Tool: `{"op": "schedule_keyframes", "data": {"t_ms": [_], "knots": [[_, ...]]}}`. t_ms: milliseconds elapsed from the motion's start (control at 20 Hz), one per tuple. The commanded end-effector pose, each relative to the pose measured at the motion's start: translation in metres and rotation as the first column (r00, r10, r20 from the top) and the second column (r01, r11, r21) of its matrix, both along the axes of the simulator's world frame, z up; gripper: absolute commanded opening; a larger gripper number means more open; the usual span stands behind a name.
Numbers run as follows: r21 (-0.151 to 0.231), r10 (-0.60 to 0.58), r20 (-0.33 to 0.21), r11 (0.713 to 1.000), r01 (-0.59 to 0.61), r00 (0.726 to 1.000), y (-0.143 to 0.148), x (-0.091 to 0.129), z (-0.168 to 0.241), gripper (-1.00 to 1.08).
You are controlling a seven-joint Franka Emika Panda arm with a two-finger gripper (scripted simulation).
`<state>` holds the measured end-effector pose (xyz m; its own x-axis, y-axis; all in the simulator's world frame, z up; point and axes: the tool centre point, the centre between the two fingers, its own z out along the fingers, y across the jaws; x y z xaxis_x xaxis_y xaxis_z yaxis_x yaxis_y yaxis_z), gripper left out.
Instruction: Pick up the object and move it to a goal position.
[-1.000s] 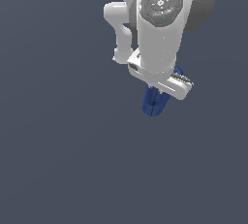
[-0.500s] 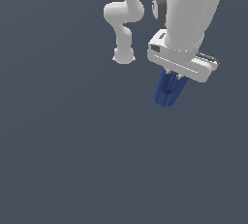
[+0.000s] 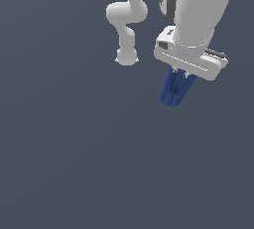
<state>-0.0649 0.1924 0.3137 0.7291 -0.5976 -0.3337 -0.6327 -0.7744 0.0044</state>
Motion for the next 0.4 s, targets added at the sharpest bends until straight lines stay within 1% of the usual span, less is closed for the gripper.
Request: {"op": "schedule_keyframes", "data": {"t_ms": [0,200,350], "knots": [[0.001,0.000,0.003,1.000,0.000,1.000,0.003,-0.004,0.009,-1.00],[0.001,0.001,0.004,1.000,-0.001,1.000,0.007,-0.014,0.021,-1.00],[0.001,0.001,0.004,1.000,-0.001,1.000,0.008,-0.016,0.024,-1.00]]}}
